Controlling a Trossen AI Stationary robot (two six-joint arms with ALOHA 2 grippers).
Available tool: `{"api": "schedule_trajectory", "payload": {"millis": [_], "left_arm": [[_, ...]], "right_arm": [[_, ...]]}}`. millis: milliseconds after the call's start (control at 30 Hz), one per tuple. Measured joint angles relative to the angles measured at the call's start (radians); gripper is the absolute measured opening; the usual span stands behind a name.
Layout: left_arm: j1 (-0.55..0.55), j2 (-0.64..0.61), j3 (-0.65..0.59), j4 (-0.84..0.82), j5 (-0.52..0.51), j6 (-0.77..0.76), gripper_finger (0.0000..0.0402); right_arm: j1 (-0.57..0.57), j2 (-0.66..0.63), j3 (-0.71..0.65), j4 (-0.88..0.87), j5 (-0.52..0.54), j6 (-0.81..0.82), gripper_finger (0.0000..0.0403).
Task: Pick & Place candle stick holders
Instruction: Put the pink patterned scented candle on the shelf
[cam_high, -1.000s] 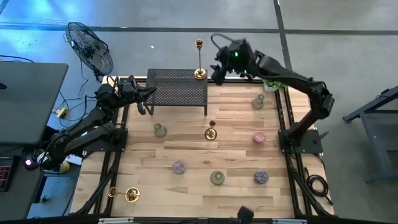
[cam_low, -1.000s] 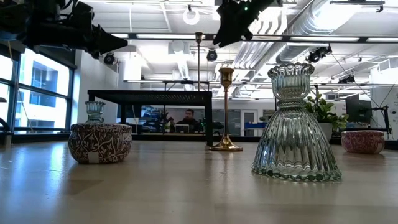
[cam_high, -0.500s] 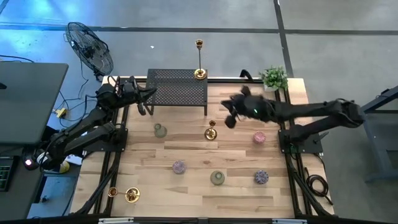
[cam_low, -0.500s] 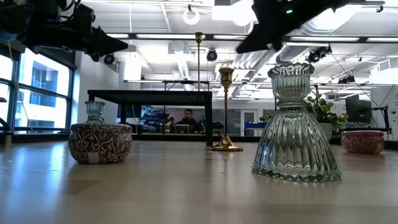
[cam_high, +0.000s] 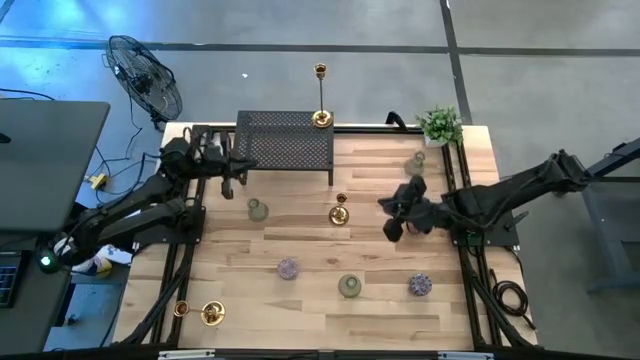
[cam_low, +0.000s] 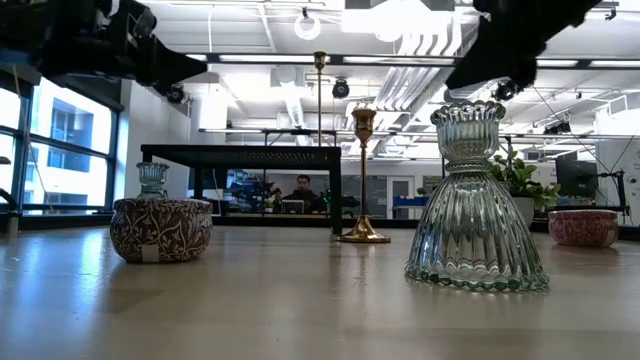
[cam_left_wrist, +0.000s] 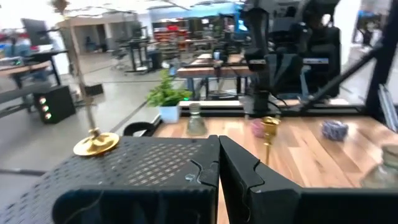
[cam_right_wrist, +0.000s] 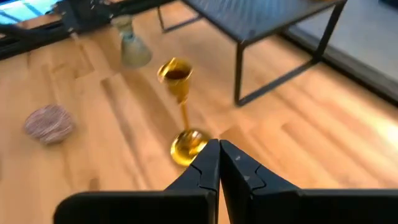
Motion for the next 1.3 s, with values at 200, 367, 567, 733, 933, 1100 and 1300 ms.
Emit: {"api": "schedule_trajectory", "payload": {"millis": [200, 367, 567, 733, 933, 1100, 1300], "left_arm": [[-0.139, 0.043, 0.0, 0.001, -0.151, 0.058, 0.0], [-0.216, 0.107, 0.0, 0.008, -0.207, 0.066, 0.0], [-0.266, 0.156, 0.004, 0.033, -0.285, 0.066, 0.0], [-0.266, 0.178, 0.048, 0.001, -0.298, 0.062, 0.0], [-0.266, 0.211, 0.06, -0.021, -0.298, 0.062, 0.0], [-0.266, 0.222, 0.06, -0.021, -0.298, 0.063, 0.0], [-0.266, 0.222, 0.06, -0.02, -0.298, 0.063, 0.0]], "right_arm": [[0.105, 0.008, 0.0, -0.068, 0.008, 0.125, 0.0001], [0.181, 0.008, 0.0, -0.249, -0.008, 0.321, 0.0], [0.227, 0.008, 0.0, -0.508, -0.105, 0.621, 0.0], [0.225, 0.016, 0.0, -0.665, -0.16, 0.8, 0.0018], [0.194, 0.063, -0.002, -0.694, -0.234, 0.876, 0.0113], [0.119, 0.119, -0.045, -0.673, -0.313, 0.855, 0.021], [0.032, 0.15, -0.094, -0.643, -0.352, 0.826, 0.0301]]}}
